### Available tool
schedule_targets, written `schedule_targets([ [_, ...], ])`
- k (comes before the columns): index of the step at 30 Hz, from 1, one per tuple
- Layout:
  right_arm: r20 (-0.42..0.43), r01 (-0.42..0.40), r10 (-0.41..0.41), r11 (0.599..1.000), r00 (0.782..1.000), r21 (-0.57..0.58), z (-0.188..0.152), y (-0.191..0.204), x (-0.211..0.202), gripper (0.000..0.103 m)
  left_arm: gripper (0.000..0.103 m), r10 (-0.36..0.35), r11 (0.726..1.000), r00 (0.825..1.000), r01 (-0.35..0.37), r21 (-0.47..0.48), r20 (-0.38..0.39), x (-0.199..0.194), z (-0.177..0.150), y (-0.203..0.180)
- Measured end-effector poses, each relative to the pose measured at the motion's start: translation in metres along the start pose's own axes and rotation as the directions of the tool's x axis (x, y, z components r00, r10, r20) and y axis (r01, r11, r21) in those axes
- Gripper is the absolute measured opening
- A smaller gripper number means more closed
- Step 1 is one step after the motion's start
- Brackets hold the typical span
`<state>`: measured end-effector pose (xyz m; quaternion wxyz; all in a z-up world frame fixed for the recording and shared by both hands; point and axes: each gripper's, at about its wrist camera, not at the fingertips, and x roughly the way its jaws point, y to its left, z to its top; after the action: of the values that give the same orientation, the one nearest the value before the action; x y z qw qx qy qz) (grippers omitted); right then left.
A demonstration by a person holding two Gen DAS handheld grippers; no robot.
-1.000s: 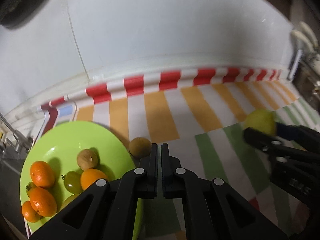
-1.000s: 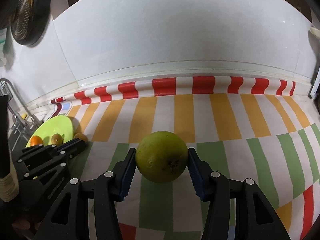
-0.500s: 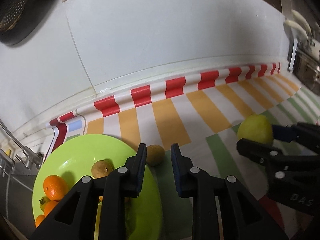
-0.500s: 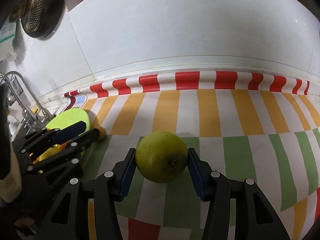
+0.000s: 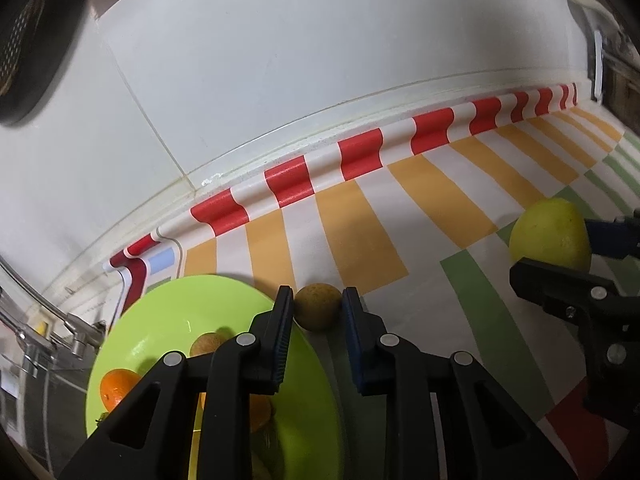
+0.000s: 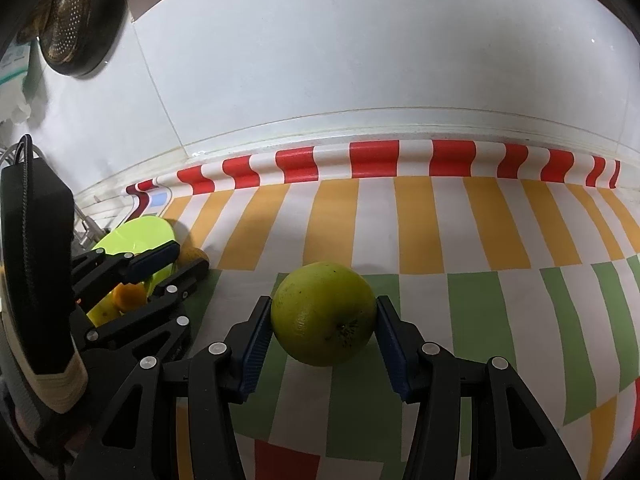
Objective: Organize fruits
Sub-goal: 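Close the right tool on the green apple while the left tool grasps the small brown fruit, then carry the green apple in the right tool and the brown fruit in the left tool over the plate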
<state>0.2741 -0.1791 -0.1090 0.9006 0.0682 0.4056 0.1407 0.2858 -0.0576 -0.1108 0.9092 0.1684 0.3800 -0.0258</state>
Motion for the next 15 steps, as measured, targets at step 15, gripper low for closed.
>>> schedule_targets([
  [15, 0.056, -0.007, 0.008, 1.0, 0.998, -0.024, 0.009, 0.01, -0.028, 0.052, 0.025, -0.119, 0.988, 0.984, 0.131, -0.087, 0.13, -0.067, 0.003, 0.02],
])
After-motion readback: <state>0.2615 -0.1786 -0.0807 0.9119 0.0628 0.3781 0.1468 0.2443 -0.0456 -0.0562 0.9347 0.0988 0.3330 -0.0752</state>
